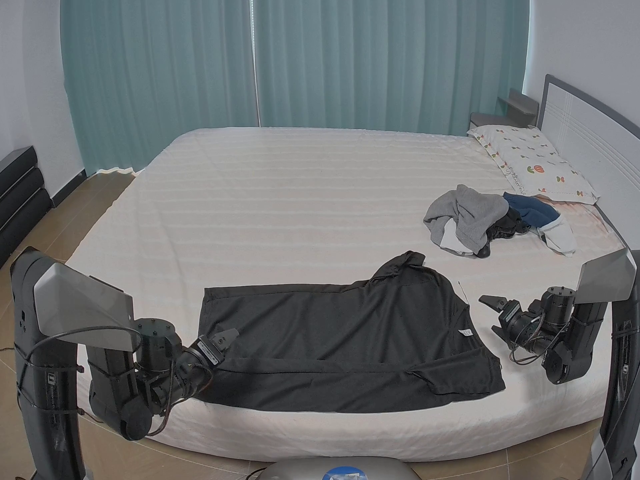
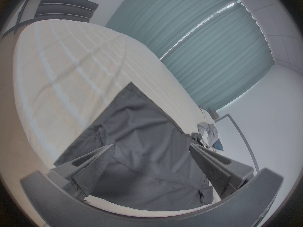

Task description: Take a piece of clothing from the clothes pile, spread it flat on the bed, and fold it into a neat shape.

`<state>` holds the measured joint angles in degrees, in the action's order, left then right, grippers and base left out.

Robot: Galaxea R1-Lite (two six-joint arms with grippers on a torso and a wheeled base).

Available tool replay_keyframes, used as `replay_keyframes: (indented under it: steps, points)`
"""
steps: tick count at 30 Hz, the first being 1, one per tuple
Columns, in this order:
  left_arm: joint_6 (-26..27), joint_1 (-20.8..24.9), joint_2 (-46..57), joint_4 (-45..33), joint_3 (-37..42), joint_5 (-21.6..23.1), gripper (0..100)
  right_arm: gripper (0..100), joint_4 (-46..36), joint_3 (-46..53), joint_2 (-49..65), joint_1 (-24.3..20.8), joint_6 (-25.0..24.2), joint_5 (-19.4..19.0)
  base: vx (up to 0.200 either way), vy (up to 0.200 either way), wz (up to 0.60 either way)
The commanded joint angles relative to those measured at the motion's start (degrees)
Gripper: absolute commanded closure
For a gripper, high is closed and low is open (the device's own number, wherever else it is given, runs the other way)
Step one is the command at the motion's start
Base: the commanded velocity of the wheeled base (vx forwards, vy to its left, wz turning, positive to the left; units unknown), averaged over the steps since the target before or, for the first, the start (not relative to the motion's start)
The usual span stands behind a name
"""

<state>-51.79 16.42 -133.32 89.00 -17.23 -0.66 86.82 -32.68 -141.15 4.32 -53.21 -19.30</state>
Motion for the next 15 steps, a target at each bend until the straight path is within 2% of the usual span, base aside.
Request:
replay_keyframes:
  steps: [1, 6, 11, 15]
  points:
    - [0.8, 3.4, -2.1, 0.7, 1.2, 0.0, 0, 0, 0.0, 0.1, -0.2, -0.1, 0.1, 0.0, 0.0, 0.0, 0.0]
    - [3.4, 4.5, -3.7, -0.5, 1.5, -0.9, 0, 0, 0.0, 0.0, -0.5, -0.2, 0.2, 0.3, 0.0, 0.0, 0.0]
    - [3.7, 4.7, -4.1, -0.7, 1.1, -0.9, 0, 0, 0.0, 0.0, -0.5, -0.2, 0.2, 0.3, 0.0, 0.0, 0.0]
    - [5.0, 4.7, -4.6, -3.8, 0.4, -1.2, 0, 0, 0.0, 0.0, -0.5, -0.2, 0.2, 0.4, 0.0, 0.0, 0.0]
